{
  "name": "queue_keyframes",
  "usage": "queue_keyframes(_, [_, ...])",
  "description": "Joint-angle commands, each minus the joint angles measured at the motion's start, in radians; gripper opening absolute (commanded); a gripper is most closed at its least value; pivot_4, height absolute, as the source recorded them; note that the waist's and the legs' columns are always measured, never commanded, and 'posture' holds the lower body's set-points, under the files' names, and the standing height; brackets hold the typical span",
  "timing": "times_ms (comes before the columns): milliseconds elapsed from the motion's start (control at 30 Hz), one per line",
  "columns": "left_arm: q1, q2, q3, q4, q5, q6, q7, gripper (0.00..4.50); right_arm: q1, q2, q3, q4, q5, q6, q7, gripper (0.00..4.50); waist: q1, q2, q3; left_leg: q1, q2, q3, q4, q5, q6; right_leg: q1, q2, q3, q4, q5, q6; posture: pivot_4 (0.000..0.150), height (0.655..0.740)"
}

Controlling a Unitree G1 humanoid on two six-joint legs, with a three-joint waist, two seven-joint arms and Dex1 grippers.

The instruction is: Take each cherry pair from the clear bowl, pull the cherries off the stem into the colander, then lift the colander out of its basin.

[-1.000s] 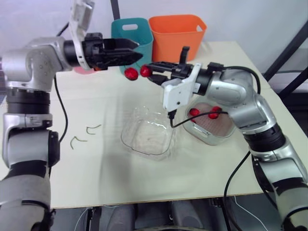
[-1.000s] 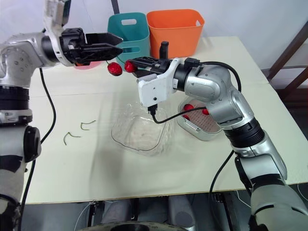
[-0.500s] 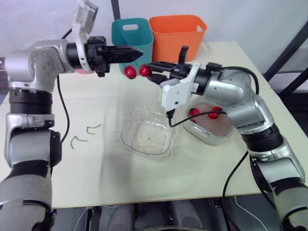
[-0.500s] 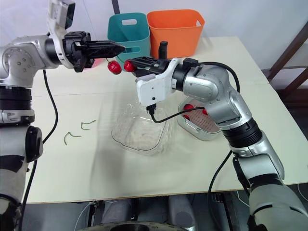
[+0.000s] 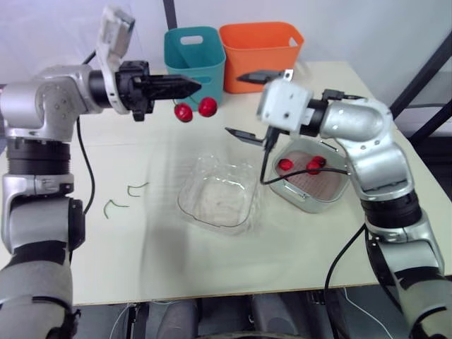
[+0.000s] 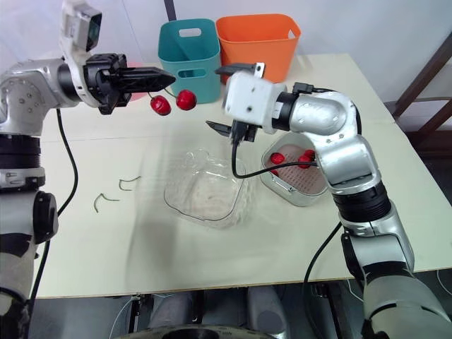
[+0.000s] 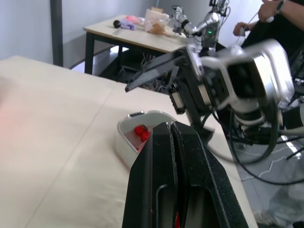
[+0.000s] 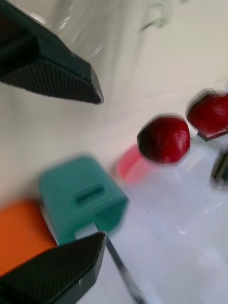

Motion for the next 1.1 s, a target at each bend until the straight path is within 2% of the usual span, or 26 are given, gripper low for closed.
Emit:
queue_keyframes(33, [-0.010, 0.023, 0.017, -0.053, -0.007, -0.021, -0.026, 0.00, -0.068, 0.026, -0.101, -0.055, 0.227, 0.324, -0.005, 4.43, 0.000, 0.000, 0.000, 0.000, 0.000, 0.000, 0.000, 0.000, 0.001, 0.000, 0.000, 0.000, 0.000, 0.000, 0.000, 0.150, 0.7400])
queue_keyframes(133, [-0.005, 0.025, 0.009, -0.076, -0.007, -0.021, -0.035, 0.00, -0.106, 0.053, -0.123, -0.039, 0.338, 0.487, -0.029, 4.43, 0.000, 0.000, 0.000, 0.000, 0.000, 0.000, 0.000, -0.001, 0.001, 0.000, 0.000, 0.000, 0.000, 0.000, 0.000, 0.150, 0.7400])
queue_keyframes(233, [0.005, 0.029, -0.001, -0.107, -0.009, -0.014, -0.046, 0.00, -0.139, 0.076, -0.120, -0.016, 0.386, 0.546, -0.053, 4.43, 0.000, 0.000, 0.000, 0.000, 0.000, 0.000, -0.001, -0.001, 0.001, 0.000, 0.000, 0.000, 0.000, 0.000, 0.000, 0.150, 0.7400])
queue_keyframes(767, [0.026, 0.026, 0.000, -0.174, -0.023, 0.019, -0.033, 0.00, -0.170, 0.143, -0.055, 0.041, 0.398, 0.519, -0.141, 4.43, -0.001, 0.000, 0.000, 0.000, -0.001, 0.000, -0.001, -0.001, 0.001, -0.001, 0.001, 0.000, 0.001, 0.000, 0.000, 0.150, 0.7400])
queue_keyframes(800, [0.025, 0.025, 0.000, -0.174, -0.024, 0.020, -0.032, 0.00, -0.170, 0.144, -0.055, 0.043, 0.398, 0.519, -0.144, 3.90, -0.001, 0.000, 0.000, 0.000, -0.001, 0.000, -0.001, -0.001, 0.001, -0.001, 0.001, 0.000, 0.001, 0.000, 0.000, 0.150, 0.7400])
queue_keyframes(867, [0.024, 0.023, -0.001, -0.174, -0.024, 0.021, -0.032, 0.00, -0.167, 0.145, -0.051, 0.044, 0.397, 0.514, -0.150, 3.18, -0.001, 0.000, 0.000, 0.000, -0.001, 0.000, -0.001, -0.001, 0.001, -0.001, 0.001, 0.000, 0.001, 0.000, 0.000, 0.150, 0.7400])
queue_keyframes(1000, [0.022, 0.022, -0.002, -0.172, -0.024, 0.019, -0.031, 0.00, -0.161, 0.143, -0.038, 0.042, 0.395, 0.505, -0.159, 1.12, -0.001, 0.000, 0.000, 0.000, -0.001, 0.000, -0.001, -0.001, 0.001, -0.001, 0.001, 0.000, 0.001, 0.000, 0.000, 0.150, 0.7400])
queue_keyframes(1033, [0.022, 0.022, -0.002, -0.172, -0.024, 0.019, -0.031, 0.00, -0.159, 0.142, -0.035, 0.041, 0.394, 0.503, -0.160, 0.79, -0.001, 0.000, 0.000, 0.000, -0.001, 0.000, -0.001, -0.001, 0.001, -0.001, 0.001, 0.000, 0.001, 0.000, 0.000, 0.150, 0.7400])
queue_keyframes(1100, [0.021, 0.022, -0.002, -0.168, -0.021, 0.015, -0.031, 0.00, -0.157, 0.138, -0.031, 0.041, 0.392, 0.499, -0.162, 0.62, -0.001, 0.000, 0.000, 0.000, -0.001, 0.000, -0.001, -0.001, 0.001, -0.001, 0.001, 0.000, 0.001, 0.000, 0.000, 0.150, 0.7400])
